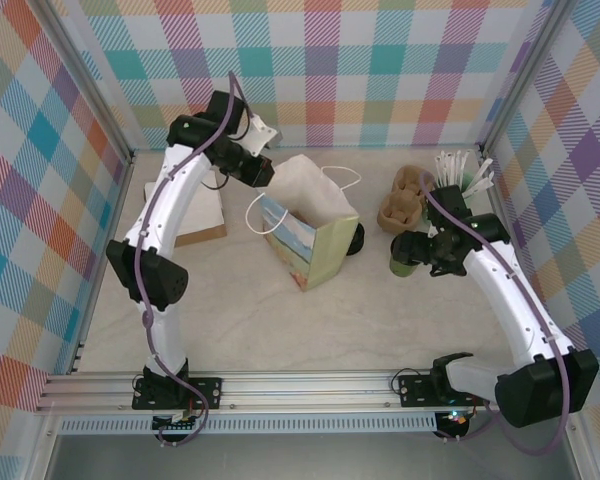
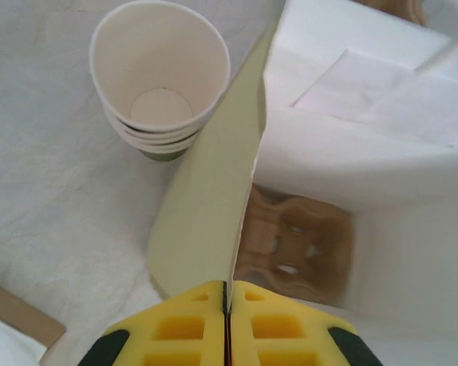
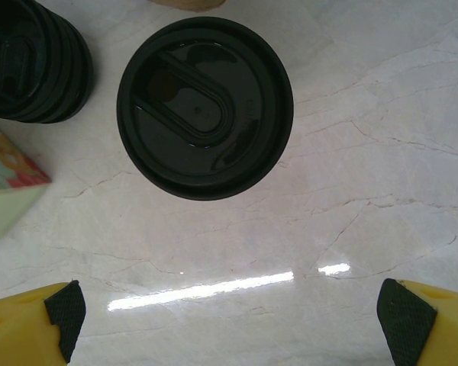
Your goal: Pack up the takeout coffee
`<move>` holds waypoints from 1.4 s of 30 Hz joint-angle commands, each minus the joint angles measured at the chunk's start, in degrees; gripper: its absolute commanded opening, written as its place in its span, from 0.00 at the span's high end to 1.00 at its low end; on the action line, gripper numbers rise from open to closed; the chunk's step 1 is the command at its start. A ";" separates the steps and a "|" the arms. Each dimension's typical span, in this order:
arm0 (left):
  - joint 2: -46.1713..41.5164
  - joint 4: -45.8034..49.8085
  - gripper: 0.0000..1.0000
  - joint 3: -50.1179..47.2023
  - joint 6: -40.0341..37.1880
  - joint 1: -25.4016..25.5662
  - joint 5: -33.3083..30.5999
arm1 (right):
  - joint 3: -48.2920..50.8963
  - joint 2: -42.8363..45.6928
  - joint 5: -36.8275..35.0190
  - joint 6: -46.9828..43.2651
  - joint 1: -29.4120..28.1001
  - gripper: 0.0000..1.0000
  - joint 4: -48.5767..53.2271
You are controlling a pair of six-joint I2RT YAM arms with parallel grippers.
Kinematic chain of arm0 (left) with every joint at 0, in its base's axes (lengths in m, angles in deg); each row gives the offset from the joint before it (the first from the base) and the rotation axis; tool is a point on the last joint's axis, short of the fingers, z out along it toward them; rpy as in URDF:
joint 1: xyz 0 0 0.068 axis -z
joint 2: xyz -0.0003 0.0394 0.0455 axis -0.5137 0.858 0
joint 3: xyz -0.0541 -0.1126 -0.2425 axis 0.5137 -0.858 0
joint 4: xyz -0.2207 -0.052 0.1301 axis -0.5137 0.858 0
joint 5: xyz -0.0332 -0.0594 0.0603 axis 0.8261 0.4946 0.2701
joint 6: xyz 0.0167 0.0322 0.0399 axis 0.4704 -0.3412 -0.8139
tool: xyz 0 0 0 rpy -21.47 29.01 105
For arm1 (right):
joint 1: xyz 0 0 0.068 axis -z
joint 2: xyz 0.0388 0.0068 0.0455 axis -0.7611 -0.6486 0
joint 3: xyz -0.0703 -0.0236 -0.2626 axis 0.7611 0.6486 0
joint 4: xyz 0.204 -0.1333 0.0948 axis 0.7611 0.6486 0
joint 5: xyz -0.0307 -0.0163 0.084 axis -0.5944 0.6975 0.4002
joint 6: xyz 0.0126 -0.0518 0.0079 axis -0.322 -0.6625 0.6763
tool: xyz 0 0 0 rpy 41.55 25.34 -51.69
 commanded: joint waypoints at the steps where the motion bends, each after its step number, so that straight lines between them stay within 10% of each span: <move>1: -5.90 1.78 0.94 -2.79 6.12 0.55 -1.25 | 1.02 -1.39 1.23 -1.32 0.66 0.00 -0.65; 12: -17.61 -7.57 0.95 -20.79 20.07 0.58 2.15 | 2.86 -6.94 1.33 -0.64 1.30 0.00 -3.47; 42: -23.19 -19.47 0.95 -31.97 35.31 0.93 6.56 | -3.18 -25.48 3.22 -4.32 3.41 0.00 -12.37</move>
